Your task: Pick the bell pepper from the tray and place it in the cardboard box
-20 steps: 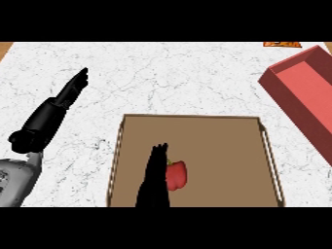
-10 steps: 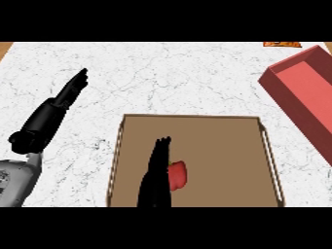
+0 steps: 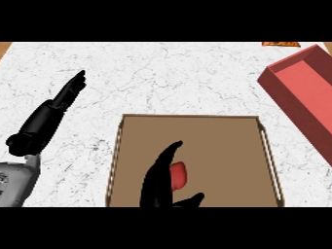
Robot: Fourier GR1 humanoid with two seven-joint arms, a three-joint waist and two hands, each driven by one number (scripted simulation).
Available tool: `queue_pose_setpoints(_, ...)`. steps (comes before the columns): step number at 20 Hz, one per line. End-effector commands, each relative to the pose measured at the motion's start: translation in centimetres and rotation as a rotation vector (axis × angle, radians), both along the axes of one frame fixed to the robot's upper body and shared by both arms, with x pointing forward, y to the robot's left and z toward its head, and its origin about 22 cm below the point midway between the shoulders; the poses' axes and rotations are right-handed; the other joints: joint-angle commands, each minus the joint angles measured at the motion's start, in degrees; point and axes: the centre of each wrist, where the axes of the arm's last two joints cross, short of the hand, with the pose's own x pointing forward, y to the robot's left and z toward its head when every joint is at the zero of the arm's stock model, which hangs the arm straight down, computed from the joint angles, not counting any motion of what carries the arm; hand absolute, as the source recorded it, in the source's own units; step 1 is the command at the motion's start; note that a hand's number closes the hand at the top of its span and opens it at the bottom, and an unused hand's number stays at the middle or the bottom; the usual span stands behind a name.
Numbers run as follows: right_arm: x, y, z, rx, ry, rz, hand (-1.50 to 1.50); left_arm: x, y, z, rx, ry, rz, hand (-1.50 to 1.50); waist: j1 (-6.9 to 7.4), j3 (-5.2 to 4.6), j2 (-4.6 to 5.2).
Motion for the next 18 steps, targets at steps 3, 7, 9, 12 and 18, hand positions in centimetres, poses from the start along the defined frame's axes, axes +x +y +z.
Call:
queue_pose_setpoints(3, 1.4, 0.2, -0.9, -0.011, 0.007, 0.121, 1.50, 0.2, -0.1, 0.7, -0.006, -0.014, 0.004, 0.00, -0.33, 0.01, 0.08)
queue_pose_setpoints(7, 1.4, 0.6, -1.5, -0.026, -0.025, 0.202, 1.50, 0.9, 0.3, -0.1, -0.015, 0.003, 0.013, 0.00, -0.17, 0.00, 0.19)
queue_pose_setpoints(9, 0.2, 0.5, -1.7, -0.021, -0.016, 0.214, 1.50, -0.4, -0.6, 0.6, -0.018, -0.001, -0.018, 0.00, 0.47, 0.02, 0.05)
queue_pose_setpoints(12, 5.5, -1.2, 4.2, 0.503, 0.016, 0.018, 1.50, 0.0, -0.5, -0.1, -0.019, -0.003, 0.007, 0.00, -1.62, 0.47, 0.82)
queue_pose_setpoints(18, 11.7, -8.0, 10.0, 1.124, 0.021, -0.146, 1.50, -0.4, 1.4, 0.4, -0.004, -0.017, 0.042, 0.00, -2.19, 0.69, 1.33)
